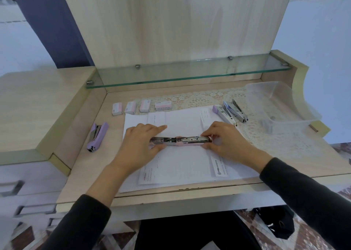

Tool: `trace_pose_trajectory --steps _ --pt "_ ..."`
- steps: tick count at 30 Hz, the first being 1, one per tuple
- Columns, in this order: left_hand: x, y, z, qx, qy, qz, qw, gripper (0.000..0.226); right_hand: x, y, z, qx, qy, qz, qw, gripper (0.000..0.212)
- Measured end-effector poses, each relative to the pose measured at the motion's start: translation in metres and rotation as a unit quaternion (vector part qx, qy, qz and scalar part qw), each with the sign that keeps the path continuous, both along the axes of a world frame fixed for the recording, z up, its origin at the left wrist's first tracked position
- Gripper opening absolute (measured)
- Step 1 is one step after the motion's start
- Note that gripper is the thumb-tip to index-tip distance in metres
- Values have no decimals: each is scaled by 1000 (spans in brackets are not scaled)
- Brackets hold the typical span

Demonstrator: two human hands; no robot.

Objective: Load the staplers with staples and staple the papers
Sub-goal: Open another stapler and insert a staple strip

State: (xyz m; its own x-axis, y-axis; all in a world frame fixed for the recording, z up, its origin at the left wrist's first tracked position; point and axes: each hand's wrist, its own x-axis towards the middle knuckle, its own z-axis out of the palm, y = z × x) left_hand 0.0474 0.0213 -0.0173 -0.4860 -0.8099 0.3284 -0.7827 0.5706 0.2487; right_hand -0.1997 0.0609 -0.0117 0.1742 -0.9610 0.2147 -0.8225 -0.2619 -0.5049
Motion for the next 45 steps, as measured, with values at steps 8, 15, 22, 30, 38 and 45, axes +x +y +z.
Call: trace_pose_trajectory --steps 8,15,22,30,38,45 --pt "18 2 9 119 172 15 978 38 2 4 11 0 -19 3 1000 17" --pt "-8 15 18 208 426 57 878 39 25 4 34 30 -285 8 958 23" --pt "-20 26 32 279 495 67 820 39 52 -1 33 7 -284 10 959 21" --pt "-18 39 39 230 380 53 894 70 61 4 24 25 -228 27 973 37" --pt "-18 45 36 234 469 -1 852 35 63 6 27 50 -198 80 976 27" --pt "-13 42 32 195 420 -11 886 32 64 9 25 26 -198 81 977 23"
